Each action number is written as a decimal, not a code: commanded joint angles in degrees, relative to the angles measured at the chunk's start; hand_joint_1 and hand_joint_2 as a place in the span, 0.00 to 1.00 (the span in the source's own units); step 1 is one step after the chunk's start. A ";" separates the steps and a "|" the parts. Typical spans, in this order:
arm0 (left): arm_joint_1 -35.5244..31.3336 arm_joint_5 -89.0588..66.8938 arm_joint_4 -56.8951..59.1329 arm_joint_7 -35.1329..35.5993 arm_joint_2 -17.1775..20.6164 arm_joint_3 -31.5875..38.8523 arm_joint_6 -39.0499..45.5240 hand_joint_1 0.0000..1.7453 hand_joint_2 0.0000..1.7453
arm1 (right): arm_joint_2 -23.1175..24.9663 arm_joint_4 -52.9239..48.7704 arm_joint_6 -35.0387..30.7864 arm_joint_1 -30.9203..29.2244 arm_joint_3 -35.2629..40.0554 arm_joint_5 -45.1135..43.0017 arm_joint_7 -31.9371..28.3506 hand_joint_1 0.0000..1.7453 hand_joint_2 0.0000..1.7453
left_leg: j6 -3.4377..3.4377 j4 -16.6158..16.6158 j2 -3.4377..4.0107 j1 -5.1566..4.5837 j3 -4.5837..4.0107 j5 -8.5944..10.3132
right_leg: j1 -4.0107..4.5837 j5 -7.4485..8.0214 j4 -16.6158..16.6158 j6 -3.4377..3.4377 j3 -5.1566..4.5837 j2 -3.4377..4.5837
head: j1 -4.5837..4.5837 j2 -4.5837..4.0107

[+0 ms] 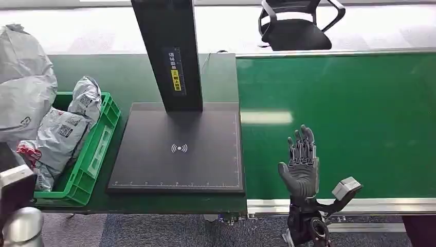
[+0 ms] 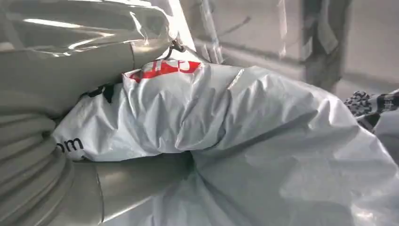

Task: Moved the parcel from conveyor to table for the left to box.

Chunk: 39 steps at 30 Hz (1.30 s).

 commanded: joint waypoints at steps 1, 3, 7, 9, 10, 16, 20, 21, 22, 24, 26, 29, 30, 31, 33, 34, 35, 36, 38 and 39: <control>-18.30 -10.52 41.76 5.44 7.62 0.27 -2.91 0.96 1.00 | 0.41 2.85 0.70 -2.44 -1.77 0.42 0.91 0.00 1.00 | 0.10 -0.11 -0.18 -0.04 0.09 0.12 | -0.01 0.05 -0.04 -0.18 0.12 -0.19 | 0.04 0.00; -22.65 -14.06 50.80 6.97 8.04 -1.04 -4.00 0.98 1.00 | 0.25 3.29 1.02 -2.73 -1.83 0.58 0.91 0.00 1.00 | 0.10 -0.12 -0.05 -0.01 0.10 0.12 | 0.02 0.11 -0.05 -0.25 0.13 -0.11 | 0.04 0.00; -29.24 -17.59 58.85 8.84 7.40 -2.83 -3.12 0.98 1.00 | -0.05 3.04 1.03 -1.97 -1.86 0.68 0.72 0.00 1.00 | 0.11 -0.15 -0.27 0.01 0.05 0.21 | 0.06 0.11 -0.08 -0.35 0.12 -0.39 | 0.04 0.00; -31.80 -18.19 60.73 9.64 7.72 -3.16 -3.43 0.99 1.00 | -0.06 3.00 1.09 -1.48 -1.79 0.65 0.57 0.00 1.00 | 0.07 -0.03 -0.09 0.03 0.00 0.11 | 0.06 0.09 -0.01 -0.26 0.02 -0.19 | 0.02 0.00; -32.61 -18.29 61.63 9.78 8.18 -3.24 -3.42 0.97 1.00 | -0.06 3.21 1.07 -1.57 -1.70 0.65 0.49 0.00 1.00 | 0.14 -0.11 -0.17 0.02 0.05 0.15 | 0.08 0.11 -0.10 -0.34 0.09 -0.28 | 0.04 0.00; -30.85 -16.82 61.98 7.68 9.62 -2.47 -3.47 0.94 1.00 | 0.08 4.30 0.86 -2.70 -1.54 0.62 0.46 0.00 1.00 | 0.08 -0.12 0.20 0.01 0.08 0.09 | 0.05 0.14 -0.05 -0.30 0.00 0.08 | 0.04 0.00; -30.43 -16.73 62.44 8.25 9.89 -2.35 -4.53 0.00 1.00 | 0.02 4.20 0.67 -2.50 -1.55 0.62 0.46 0.00 1.00 | 0.08 -0.10 0.18 0.02 0.04 0.08 | 0.07 0.14 -0.04 -0.29 -0.04 0.06 | 0.04 0.00; -29.93 -15.11 61.37 7.04 9.59 -1.47 -4.60 0.00 1.00 | 0.09 4.04 0.51 -2.34 -1.63 0.64 0.64 0.00 1.00 | 0.05 -0.05 0.18 0.01 -0.01 0.07 | 0.05 0.12 0.02 -0.25 -0.08 0.07 | 0.02 0.00; -28.70 -13.64 59.65 5.79 9.44 -0.89 -4.58 0.00 1.00 | 0.18 3.85 0.31 -2.11 -1.76 0.64 0.70 0.00 1.00 | 0.09 -0.07 0.15 0.02 0.02 0.08 | 0.07 0.13 -0.02 -0.29 -0.05 0.04 | 0.04 0.00; -24.21 -9.35 52.59 2.43 8.77 0.48 -5.40 0.00 1.00 | 0.33 3.48 -0.03 -1.69 -1.97 0.60 0.62 0.00 1.00 | 0.11 -0.11 0.21 0.02 0.05 0.08 | 0.08 0.15 -0.06 -0.31 -0.03 0.10 | 0.06 0.00; -18.60 -5.77 43.69 1.32 8.14 1.15 -6.84 0.00 1.00 | 0.36 3.01 -0.36 -1.25 -2.14 0.60 0.57 0.00 1.00 | 0.11 -0.16 0.29 0.01 0.10 0.07 | 0.06 0.15 -0.09 -0.31 -0.01 0.16 | 0.04 0.00; -17.41 -5.45 41.91 1.75 7.98 1.24 -7.14 0.00 1.00 | 0.35 2.91 -0.40 -1.15 -2.17 0.60 0.52 0.00 1.00 | 0.09 -0.13 0.28 0.01 0.06 0.03 | 0.06 0.12 -0.07 -0.29 -0.03 0.16 | 0.04 0.00; -17.41 -5.45 41.91 1.75 7.98 1.24 -7.14 0.00 1.00 | 0.35 2.91 -0.40 -1.15 -2.17 0.60 0.52 0.00 1.00 | 0.04 -0.05 0.33 0.02 -0.02 0.02 | 0.05 0.10 0.00 -0.24 -0.15 0.22 | 0.02 0.00; -17.41 -5.43 41.56 2.04 8.02 1.02 -7.63 0.00 1.00 | 0.34 2.89 -0.40 -1.16 -2.18 0.60 0.52 0.00 1.00 | 0.09 -0.11 0.31 0.03 0.05 0.02 | 0.08 0.10 -0.07 -0.31 -0.09 0.20 | 0.04 0.00; -17.64 -5.37 41.74 2.28 8.10 0.86 -7.95 0.00 1.00 | 0.35 2.92 -0.42 -1.20 -2.18 0.61 0.52 0.00 1.00 | 0.10 -0.11 0.18 0.04 0.00 0.06 | 0.10 0.10 -0.06 -0.34 -0.09 0.10 | 0.02 0.00; -17.64 -5.37 41.74 2.28 8.10 0.86 -7.95 0.00 1.00 | 0.35 2.92 -0.42 -1.20 -2.18 0.61 0.52 0.00 1.00 | 0.06 -0.06 0.21 0.04 -0.06 0.04 | 0.08 0.10 -0.02 -0.30 -0.16 0.15 | 0.04 0.00; -16.73 -4.47 40.50 1.95 8.08 0.82 -8.08 0.00 1.00 | 0.36 2.92 -0.59 -1.18 -2.23 0.62 0.52 0.00 1.00 | 0.02 -0.03 0.25 0.03 -0.10 0.04 | 0.06 0.10 0.02 -0.24 -0.21 0.19 | 0.02 0.00; -13.95 -3.72 36.98 1.53 7.83 0.66 -8.55 0.00 1.00 | 0.38 2.49 -0.76 -0.80 -2.37 0.59 0.47 0.00 1.00 | 0.07 -0.07 0.20 0.03 -0.07 0.06 | 0.08 0.12 -0.03 -0.31 -0.16 0.14 | 0.04 0.00; -4.34 -3.32 24.44 2.57 5.44 1.00 -10.73 0.00 1.00 | 0.08 1.14 -1.12 0.46 -2.68 0.52 0.28 0.00 1.00 | 0.11 -0.17 0.30 0.01 0.05 0.04 | 0.06 0.13 -0.12 -0.33 -0.08 0.23 | 0.02 0.00; 0.10 -3.88 18.99 3.05 3.89 1.36 -10.92 0.00 1.00 | -0.01 0.81 -1.22 0.79 -2.94 0.48 0.23 0.00 1.00 | 0.10 -0.24 0.46 -0.05 0.14 0.00 | 0.00 0.12 -0.15 -0.26 -0.05 0.39 | 0.06 0.00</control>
